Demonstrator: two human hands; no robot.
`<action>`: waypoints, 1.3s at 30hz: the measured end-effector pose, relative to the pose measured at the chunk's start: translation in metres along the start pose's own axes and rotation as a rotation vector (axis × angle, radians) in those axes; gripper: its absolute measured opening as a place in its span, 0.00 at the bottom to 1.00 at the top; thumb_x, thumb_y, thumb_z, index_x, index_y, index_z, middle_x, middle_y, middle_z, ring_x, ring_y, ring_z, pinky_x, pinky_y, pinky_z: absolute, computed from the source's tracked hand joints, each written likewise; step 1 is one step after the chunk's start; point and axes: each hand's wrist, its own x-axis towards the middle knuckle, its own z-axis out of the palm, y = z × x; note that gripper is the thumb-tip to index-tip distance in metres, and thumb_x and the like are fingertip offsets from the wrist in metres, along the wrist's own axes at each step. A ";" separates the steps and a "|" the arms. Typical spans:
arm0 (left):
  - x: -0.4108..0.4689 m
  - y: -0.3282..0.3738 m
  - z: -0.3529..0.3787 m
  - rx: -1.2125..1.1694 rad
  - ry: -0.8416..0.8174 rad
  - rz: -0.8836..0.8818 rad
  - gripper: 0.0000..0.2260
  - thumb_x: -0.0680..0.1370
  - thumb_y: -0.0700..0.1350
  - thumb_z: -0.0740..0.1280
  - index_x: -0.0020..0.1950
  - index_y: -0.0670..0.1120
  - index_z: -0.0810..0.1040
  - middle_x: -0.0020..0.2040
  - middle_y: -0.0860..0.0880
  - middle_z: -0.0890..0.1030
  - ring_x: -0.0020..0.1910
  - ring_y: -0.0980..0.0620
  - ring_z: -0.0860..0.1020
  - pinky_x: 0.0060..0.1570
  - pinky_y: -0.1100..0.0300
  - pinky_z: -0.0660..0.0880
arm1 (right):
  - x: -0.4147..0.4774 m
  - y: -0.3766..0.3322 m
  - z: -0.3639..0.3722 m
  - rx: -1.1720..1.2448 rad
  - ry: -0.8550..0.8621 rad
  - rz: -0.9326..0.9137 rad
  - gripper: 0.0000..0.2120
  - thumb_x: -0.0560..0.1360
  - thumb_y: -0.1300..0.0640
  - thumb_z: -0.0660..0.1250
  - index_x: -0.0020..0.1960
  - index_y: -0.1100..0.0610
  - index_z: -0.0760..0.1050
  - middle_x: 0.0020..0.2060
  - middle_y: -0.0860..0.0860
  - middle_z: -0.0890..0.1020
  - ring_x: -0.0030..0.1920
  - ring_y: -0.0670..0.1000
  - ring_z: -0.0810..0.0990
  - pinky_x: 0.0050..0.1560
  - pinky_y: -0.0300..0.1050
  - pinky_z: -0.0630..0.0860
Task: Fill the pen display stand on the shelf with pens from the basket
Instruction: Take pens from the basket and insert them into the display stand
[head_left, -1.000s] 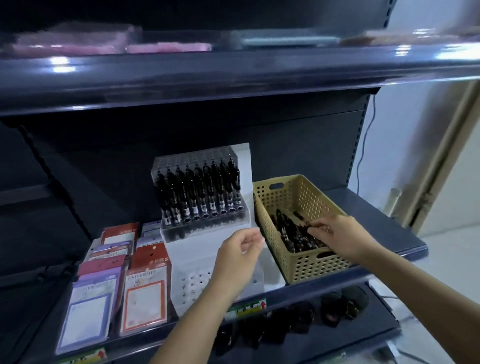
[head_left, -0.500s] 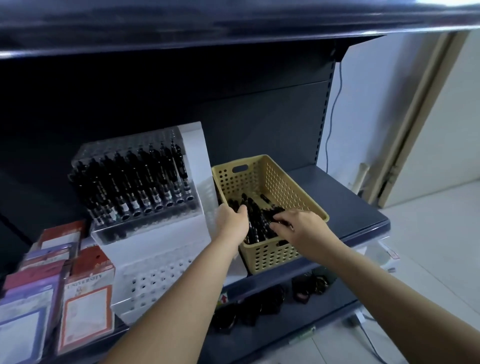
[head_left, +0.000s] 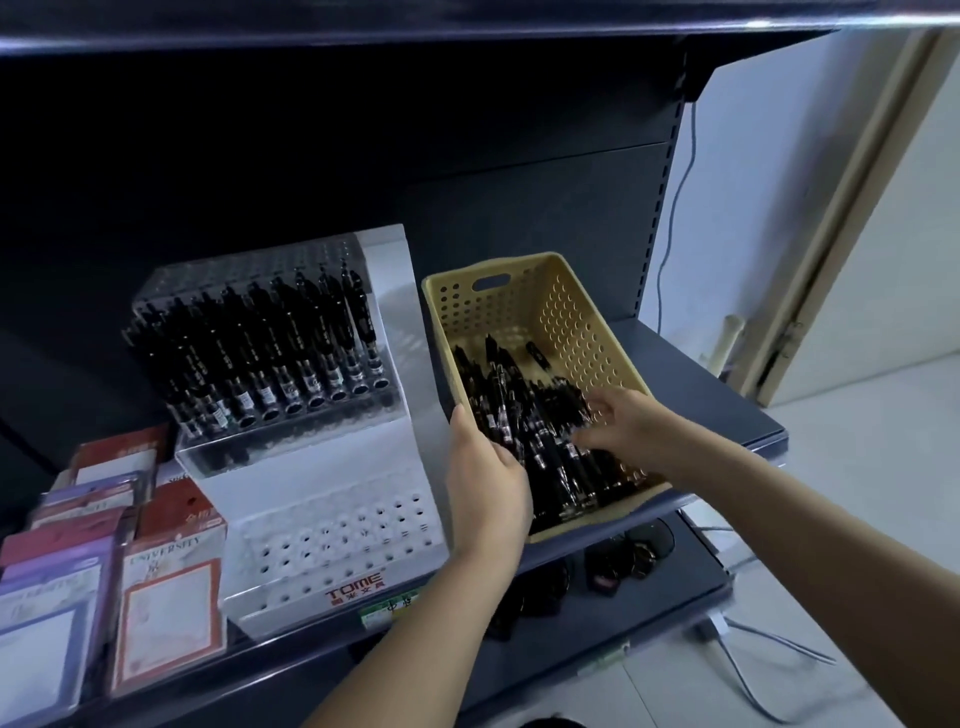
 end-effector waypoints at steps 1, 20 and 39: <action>-0.004 -0.001 0.000 0.001 0.012 0.017 0.20 0.78 0.35 0.54 0.70 0.44 0.59 0.38 0.50 0.69 0.34 0.53 0.70 0.32 0.57 0.70 | 0.003 -0.001 0.001 0.000 0.007 0.020 0.33 0.74 0.54 0.68 0.74 0.62 0.58 0.65 0.59 0.72 0.62 0.58 0.74 0.63 0.53 0.72; -0.017 0.000 0.001 0.068 0.091 0.039 0.22 0.80 0.39 0.54 0.74 0.46 0.55 0.57 0.41 0.77 0.54 0.44 0.77 0.52 0.54 0.73 | 0.037 -0.010 0.048 -0.074 0.058 0.133 0.34 0.73 0.51 0.69 0.72 0.62 0.57 0.70 0.61 0.61 0.69 0.62 0.62 0.67 0.52 0.65; -0.003 0.000 0.002 0.006 0.034 -0.024 0.23 0.79 0.37 0.55 0.74 0.46 0.55 0.50 0.42 0.78 0.43 0.47 0.77 0.33 0.64 0.67 | 0.036 -0.017 0.006 0.386 0.259 -0.161 0.06 0.79 0.56 0.61 0.55 0.55 0.68 0.39 0.52 0.76 0.34 0.49 0.75 0.42 0.48 0.78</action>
